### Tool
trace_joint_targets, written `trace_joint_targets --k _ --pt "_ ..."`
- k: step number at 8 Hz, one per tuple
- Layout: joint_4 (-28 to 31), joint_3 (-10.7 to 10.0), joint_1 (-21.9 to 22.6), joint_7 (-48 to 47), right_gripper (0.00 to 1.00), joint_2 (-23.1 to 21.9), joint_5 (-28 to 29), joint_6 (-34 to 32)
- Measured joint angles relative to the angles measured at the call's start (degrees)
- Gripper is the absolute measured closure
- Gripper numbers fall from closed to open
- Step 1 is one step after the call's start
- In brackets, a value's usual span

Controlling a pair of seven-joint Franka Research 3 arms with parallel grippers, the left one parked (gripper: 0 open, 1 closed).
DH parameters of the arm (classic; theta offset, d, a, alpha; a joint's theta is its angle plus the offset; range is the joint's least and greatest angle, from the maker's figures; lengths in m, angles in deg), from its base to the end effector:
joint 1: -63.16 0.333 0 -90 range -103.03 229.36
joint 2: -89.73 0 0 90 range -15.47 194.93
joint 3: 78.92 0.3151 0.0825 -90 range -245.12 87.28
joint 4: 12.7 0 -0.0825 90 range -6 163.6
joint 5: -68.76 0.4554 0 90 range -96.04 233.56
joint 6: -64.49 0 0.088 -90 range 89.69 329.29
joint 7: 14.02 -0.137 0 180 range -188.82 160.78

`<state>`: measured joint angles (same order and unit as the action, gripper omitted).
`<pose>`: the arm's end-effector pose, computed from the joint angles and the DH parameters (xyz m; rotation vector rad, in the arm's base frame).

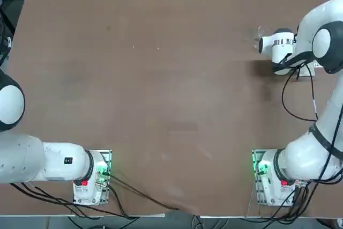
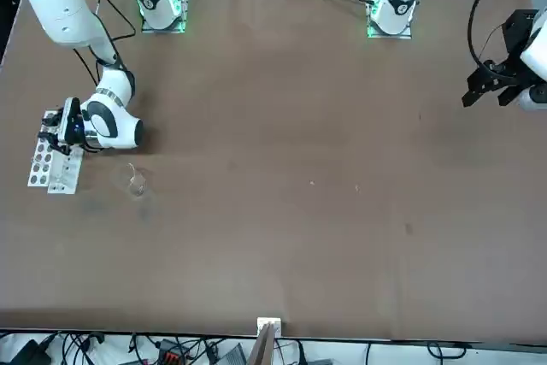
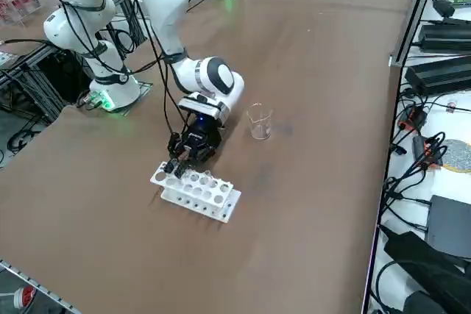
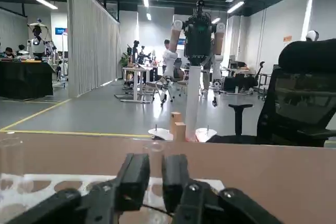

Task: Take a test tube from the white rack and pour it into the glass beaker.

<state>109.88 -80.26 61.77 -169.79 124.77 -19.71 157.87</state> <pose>0.5251 -0.1581 0.0658 1.2281 -1.2456 1.1289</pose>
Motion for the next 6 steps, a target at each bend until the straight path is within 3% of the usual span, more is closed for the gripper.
trace_joint_targets --k 6 --pt "-0.41 0.16 0.3 0.29 0.81 -0.05 -0.3 -4.81"
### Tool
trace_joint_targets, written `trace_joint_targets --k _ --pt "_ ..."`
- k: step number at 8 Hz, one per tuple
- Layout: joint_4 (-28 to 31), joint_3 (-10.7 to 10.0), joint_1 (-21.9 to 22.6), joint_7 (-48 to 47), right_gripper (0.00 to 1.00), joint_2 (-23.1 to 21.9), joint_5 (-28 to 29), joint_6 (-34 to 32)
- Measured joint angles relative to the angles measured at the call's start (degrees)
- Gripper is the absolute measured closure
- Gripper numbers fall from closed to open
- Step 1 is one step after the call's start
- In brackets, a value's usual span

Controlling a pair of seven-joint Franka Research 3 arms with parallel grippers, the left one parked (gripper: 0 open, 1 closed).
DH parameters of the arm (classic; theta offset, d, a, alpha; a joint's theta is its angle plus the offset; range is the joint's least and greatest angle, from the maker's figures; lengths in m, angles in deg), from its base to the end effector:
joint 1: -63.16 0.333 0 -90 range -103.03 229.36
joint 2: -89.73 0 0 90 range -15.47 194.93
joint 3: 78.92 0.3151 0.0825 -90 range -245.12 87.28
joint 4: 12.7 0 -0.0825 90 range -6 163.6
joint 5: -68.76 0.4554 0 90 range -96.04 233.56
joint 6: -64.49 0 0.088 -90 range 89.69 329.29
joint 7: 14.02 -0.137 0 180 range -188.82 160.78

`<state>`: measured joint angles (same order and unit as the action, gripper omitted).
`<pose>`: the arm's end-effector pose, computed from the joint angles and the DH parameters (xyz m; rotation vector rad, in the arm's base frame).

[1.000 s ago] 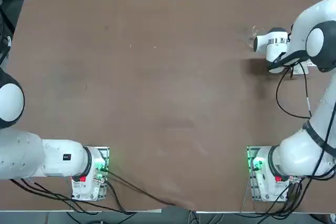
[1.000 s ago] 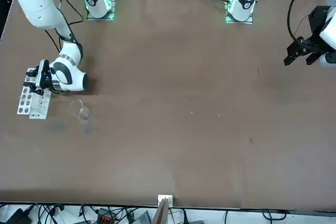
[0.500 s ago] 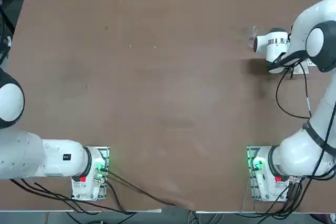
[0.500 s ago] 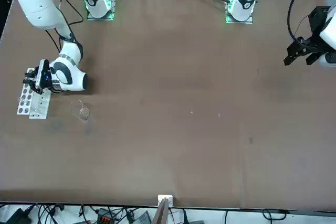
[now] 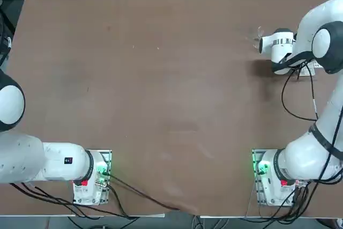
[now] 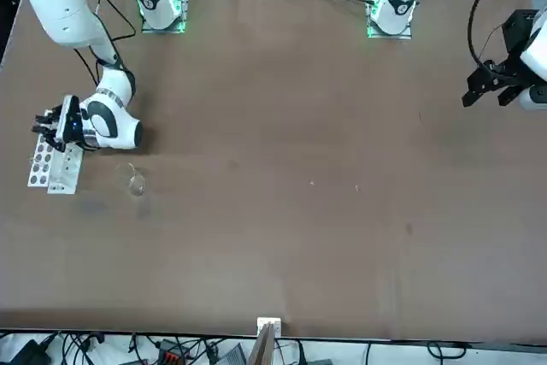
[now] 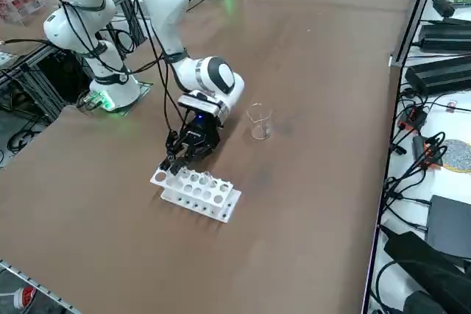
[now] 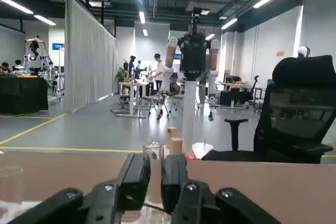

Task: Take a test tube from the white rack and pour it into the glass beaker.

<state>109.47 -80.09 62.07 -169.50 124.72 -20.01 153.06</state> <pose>0.5257 -0.1610 0.0788 1.1563 -1.1991 1.1511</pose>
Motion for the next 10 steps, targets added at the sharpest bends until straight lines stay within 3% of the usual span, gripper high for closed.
trace_joint_targets --k 5,8,10 --pt "-0.46 0.43 0.51 4.82 0.81 -3.49 -0.03 -4.54" --pt "-1.0 0.47 1.34 16.21 0.81 -10.34 0.08 -5.64" --pt "-2.56 0.77 3.81 27.3 0.81 -16.12 6.0 -5.58"
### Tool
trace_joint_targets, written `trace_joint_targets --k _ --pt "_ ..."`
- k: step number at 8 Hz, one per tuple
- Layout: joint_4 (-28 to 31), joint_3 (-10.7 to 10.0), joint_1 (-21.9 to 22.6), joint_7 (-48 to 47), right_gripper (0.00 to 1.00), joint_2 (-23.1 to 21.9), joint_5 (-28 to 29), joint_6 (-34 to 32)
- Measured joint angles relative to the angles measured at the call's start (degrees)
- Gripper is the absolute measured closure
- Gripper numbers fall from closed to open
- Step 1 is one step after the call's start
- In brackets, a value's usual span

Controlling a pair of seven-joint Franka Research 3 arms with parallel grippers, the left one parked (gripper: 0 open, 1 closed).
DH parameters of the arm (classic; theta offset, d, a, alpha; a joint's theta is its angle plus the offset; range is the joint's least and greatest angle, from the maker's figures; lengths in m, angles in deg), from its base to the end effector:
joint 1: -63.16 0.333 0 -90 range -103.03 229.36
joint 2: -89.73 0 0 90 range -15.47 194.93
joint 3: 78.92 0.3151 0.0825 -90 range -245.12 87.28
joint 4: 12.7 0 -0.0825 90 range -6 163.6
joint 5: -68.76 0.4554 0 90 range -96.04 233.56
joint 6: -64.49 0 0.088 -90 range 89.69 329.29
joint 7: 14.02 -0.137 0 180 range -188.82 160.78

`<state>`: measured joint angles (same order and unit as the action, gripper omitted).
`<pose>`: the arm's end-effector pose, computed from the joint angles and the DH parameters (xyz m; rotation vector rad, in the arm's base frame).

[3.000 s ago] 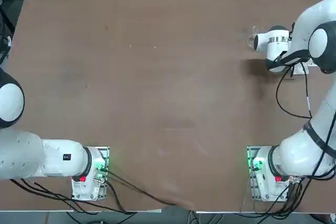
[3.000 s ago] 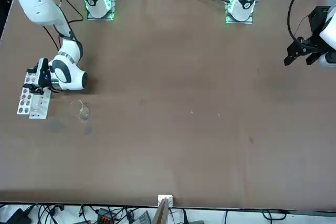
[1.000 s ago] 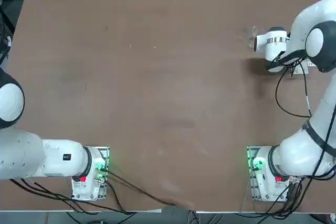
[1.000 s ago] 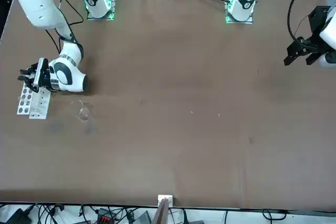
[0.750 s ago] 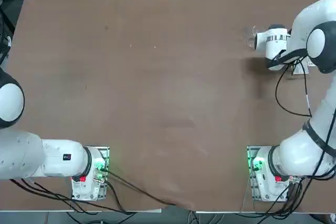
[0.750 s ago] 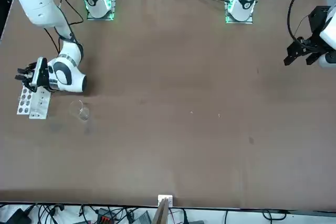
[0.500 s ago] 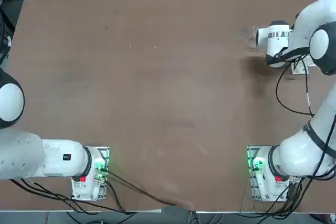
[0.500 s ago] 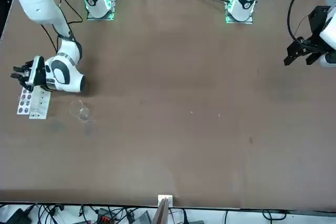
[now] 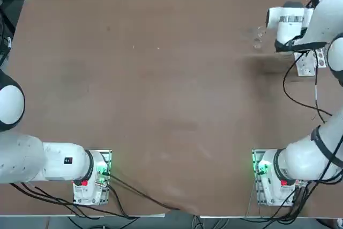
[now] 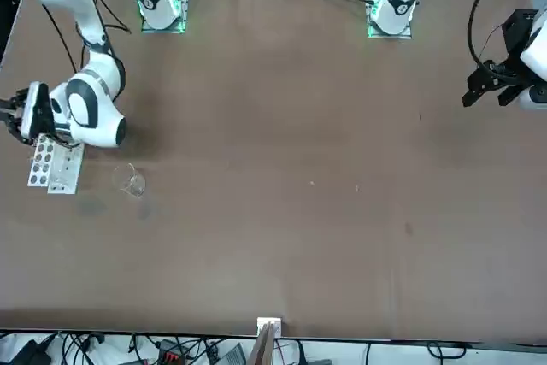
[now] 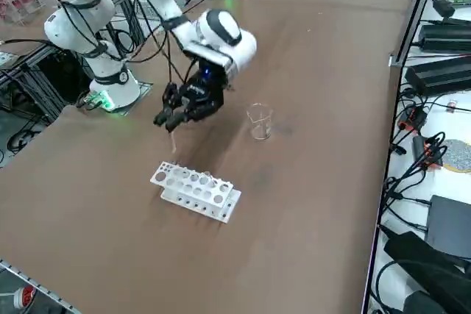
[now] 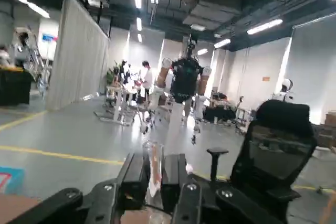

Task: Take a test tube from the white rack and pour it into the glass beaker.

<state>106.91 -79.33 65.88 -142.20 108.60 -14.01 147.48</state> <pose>0.5821 -0.1222 0.2534 1.1937 -1.1335 0.9736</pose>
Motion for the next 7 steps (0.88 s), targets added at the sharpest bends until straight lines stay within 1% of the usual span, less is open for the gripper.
trace_joint_targets --k 1,2,3,4,6,7 --pt "-2.71 0.16 2.98 4.57 0.81 -1.99 6.45 -0.19" --pt "-6.85 0.3 6.45 7.86 0.81 -2.75 13.61 -1.43" --pt "-11.25 0.42 9.41 10.38 0.81 -2.86 20.36 -2.79" --pt "-14.9 0.47 11.88 12.21 0.81 -2.8 25.83 -3.52" --pt "-19.46 0.49 15.22 13.73 0.81 -1.2 35.87 -4.04" --pt "-21.76 0.51 16.25 14.56 0.81 1.16 40.17 -4.0"
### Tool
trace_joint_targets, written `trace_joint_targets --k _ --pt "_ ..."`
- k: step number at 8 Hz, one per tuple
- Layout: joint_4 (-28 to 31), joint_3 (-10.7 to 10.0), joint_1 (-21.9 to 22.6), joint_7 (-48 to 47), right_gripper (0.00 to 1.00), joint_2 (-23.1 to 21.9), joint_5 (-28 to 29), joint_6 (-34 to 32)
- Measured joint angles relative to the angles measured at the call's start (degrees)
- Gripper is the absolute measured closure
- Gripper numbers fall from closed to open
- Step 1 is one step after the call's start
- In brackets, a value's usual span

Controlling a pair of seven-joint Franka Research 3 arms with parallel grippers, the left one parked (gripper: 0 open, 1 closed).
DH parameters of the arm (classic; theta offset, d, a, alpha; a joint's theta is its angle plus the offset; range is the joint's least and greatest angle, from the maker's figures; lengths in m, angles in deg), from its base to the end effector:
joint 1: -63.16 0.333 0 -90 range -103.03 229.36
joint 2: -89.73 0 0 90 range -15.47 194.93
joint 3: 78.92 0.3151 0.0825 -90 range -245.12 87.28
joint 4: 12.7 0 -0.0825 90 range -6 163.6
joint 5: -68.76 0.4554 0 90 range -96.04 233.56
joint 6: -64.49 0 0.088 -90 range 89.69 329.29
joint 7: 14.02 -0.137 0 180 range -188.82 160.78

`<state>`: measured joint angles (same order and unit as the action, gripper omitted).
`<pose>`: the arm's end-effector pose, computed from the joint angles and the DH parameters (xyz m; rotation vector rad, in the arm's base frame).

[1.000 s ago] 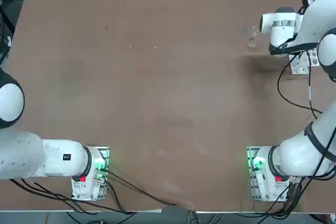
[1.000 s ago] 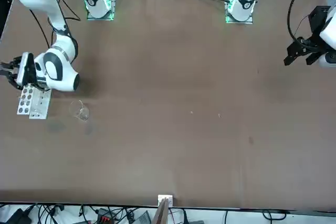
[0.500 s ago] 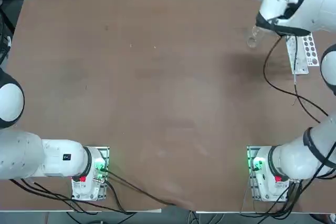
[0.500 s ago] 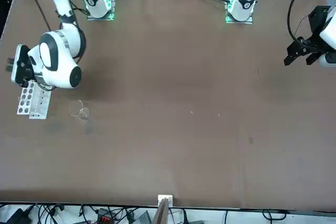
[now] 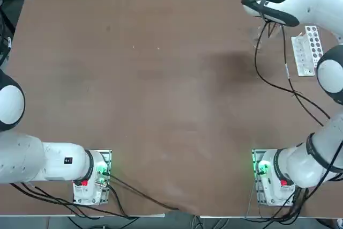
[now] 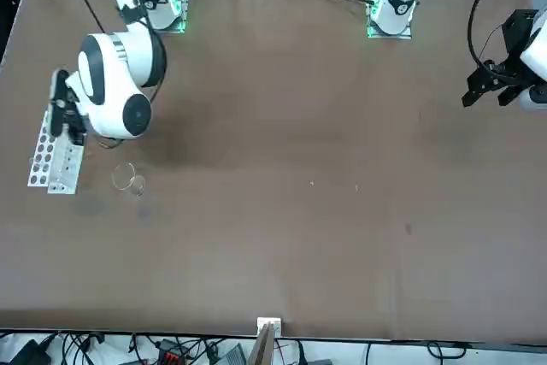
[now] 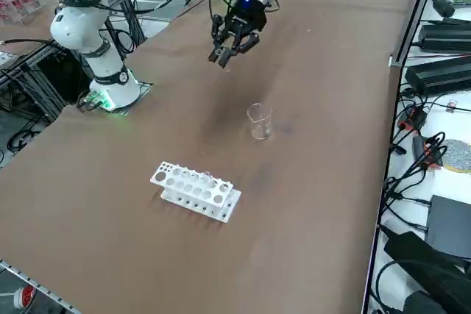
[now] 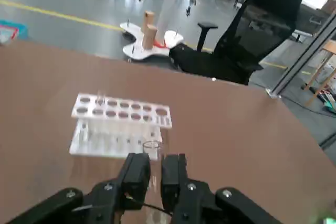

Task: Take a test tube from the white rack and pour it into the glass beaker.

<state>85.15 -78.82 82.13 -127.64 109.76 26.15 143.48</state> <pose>0.6267 0.1082 0.3341 1.5865 -1.5214 0.5107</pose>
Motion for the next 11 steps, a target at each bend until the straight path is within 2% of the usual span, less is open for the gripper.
trace_joint_targets --k 3,5,9,11 --pt "-10.07 -0.36 0.03 5.85 0.81 8.71 7.92 3.02" --pt "-14.13 -0.46 -0.07 11.2 0.81 10.25 13.65 5.72" --pt "-14.44 -0.95 -4.05 18.37 0.81 10.62 22.61 12.4" --pt "-13.29 -0.95 -5.6 19.08 0.81 11.19 24.41 15.95"
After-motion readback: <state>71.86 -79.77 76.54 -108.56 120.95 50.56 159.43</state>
